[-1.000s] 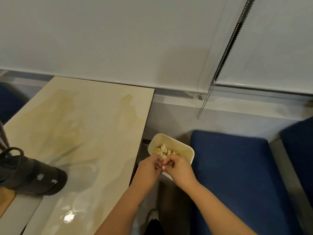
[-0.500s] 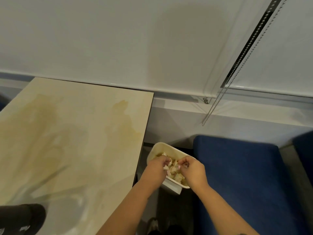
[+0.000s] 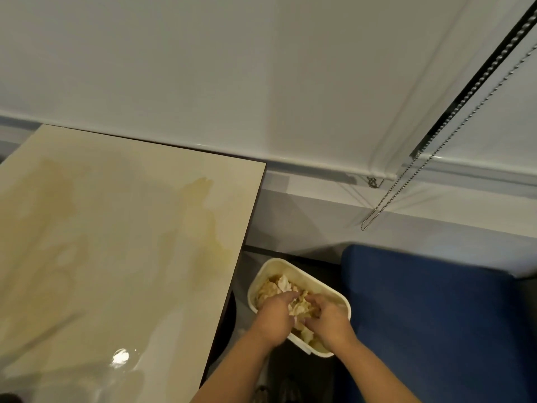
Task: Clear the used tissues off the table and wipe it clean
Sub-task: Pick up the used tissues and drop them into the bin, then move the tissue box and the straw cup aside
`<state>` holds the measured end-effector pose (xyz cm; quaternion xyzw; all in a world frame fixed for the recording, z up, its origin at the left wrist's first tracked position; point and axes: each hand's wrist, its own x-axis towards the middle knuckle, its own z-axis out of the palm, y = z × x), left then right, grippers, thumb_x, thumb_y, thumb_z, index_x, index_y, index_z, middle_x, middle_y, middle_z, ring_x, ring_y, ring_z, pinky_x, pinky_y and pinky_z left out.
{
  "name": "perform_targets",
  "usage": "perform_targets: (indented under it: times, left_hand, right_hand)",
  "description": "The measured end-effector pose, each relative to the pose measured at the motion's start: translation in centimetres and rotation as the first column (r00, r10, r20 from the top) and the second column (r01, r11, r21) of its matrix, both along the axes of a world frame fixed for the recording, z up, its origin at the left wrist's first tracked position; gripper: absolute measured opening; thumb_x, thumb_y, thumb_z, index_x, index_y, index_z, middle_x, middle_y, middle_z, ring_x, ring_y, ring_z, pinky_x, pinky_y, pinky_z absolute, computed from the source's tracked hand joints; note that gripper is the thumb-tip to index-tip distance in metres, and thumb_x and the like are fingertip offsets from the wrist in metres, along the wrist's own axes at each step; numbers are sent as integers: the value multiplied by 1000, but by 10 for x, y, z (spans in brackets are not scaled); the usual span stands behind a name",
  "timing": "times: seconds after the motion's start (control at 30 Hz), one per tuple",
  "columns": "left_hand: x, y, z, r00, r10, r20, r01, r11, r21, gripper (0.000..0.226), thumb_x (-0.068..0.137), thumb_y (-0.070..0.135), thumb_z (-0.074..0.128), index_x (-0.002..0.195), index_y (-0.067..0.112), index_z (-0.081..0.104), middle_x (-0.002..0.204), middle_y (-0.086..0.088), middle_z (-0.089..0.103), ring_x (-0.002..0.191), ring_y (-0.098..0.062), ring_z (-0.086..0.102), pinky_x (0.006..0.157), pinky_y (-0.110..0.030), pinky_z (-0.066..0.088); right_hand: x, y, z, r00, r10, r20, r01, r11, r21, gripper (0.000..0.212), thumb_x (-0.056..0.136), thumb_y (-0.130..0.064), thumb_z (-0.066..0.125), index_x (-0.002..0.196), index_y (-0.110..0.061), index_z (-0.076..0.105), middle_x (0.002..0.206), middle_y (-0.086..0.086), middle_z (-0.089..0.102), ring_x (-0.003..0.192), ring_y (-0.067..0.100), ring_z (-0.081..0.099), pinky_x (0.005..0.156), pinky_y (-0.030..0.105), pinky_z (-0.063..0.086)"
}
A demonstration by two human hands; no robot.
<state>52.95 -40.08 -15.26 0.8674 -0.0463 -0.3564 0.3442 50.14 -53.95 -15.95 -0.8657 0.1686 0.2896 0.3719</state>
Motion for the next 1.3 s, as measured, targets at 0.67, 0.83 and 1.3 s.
perform_targets:
  times: [0.67, 0.83, 1.3]
  left_hand:
    - [-8, 65, 103, 915, 299, 272, -282, 954, -103, 41, 86, 19, 61, 126, 25, 55, 124, 6, 58, 108, -4, 55, 96, -15, 42]
    - [-38, 103, 133, 852, 391, 348, -363, 920, -146, 37, 90, 17, 56, 125, 28, 53, 123, 13, 55, 100, 3, 49, 83, -2, 34]
    - [-204, 240, 177, 688, 621, 375, -598, 779, -191, 39, 89, 22, 60, 124, 38, 50, 120, 21, 53, 105, 3, 51, 93, -17, 42]
  right_hand:
    - [50, 64, 99, 924, 64, 378, -112, 988, 106, 32, 86, -16, 66, 113, -30, 56, 105, -15, 58, 82, -6, 54, 75, 15, 42]
    - [37, 101, 131, 894, 93, 439, -175, 973, 149, 30, 87, -17, 65, 113, -27, 56, 104, -13, 59, 84, -5, 55, 65, 8, 39]
    - [-104, 243, 186, 833, 220, 508, -371, 902, 219, 19, 85, -16, 66, 98, -28, 61, 95, -13, 64, 81, 0, 60, 65, 9, 41]
